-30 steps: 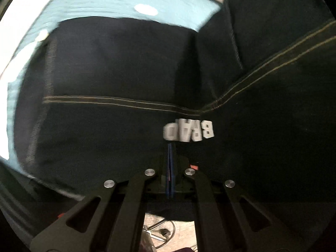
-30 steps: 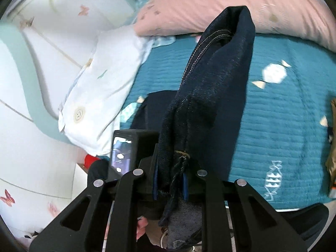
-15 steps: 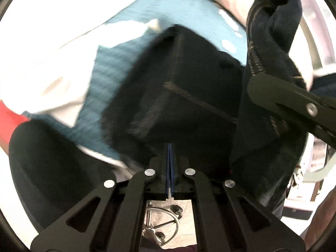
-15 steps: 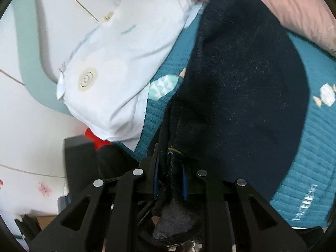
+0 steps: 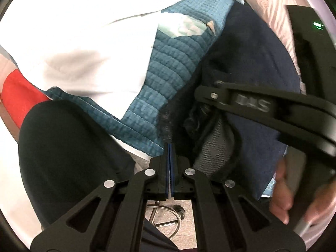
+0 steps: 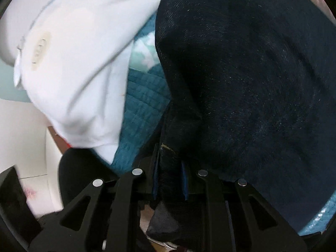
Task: Fold large clothes
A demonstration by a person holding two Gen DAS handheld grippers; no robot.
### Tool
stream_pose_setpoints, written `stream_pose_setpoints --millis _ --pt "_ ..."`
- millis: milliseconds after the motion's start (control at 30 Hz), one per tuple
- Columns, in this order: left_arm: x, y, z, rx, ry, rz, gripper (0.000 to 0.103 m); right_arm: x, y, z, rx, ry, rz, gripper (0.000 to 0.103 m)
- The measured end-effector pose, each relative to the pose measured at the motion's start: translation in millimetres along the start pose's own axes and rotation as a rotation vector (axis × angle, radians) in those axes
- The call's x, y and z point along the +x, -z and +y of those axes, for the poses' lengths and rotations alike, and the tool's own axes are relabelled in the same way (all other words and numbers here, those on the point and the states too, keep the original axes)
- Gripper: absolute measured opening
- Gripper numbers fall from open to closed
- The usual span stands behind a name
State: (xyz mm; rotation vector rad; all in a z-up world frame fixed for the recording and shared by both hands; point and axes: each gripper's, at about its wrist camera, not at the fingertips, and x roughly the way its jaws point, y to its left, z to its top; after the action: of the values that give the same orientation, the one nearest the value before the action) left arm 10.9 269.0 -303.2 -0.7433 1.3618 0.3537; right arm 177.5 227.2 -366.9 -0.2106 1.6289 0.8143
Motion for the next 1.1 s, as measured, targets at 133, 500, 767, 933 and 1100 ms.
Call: stream_pose_setpoints --millis 133,500,767,933,1100 --pt "4 -1 0 -0.012 -0.011 0.016 0.002 0 -1 7 -0.018 -0.041 0.008 0.054" --pt "-48 9 3 -0.015 -0.019 -0.058 0.002 -46 5 8 -0.001 -0.354 -0.041 0.055" --pt "-65 2 -39 0.091 0.037 -0.098 0.002 -123 27 -26 0.041 -0.359 -0.229 0.050" --pt "-34 -8 -76 0.177 0.079 -0.055 0.002 -139 53 -65 0.062 -0.256 -0.255 0.015" --pt "19 -17 -79 0.188 -0.068 0.023 0.002 -101 98 -105 0.172 -0.189 -0.119 0.009"
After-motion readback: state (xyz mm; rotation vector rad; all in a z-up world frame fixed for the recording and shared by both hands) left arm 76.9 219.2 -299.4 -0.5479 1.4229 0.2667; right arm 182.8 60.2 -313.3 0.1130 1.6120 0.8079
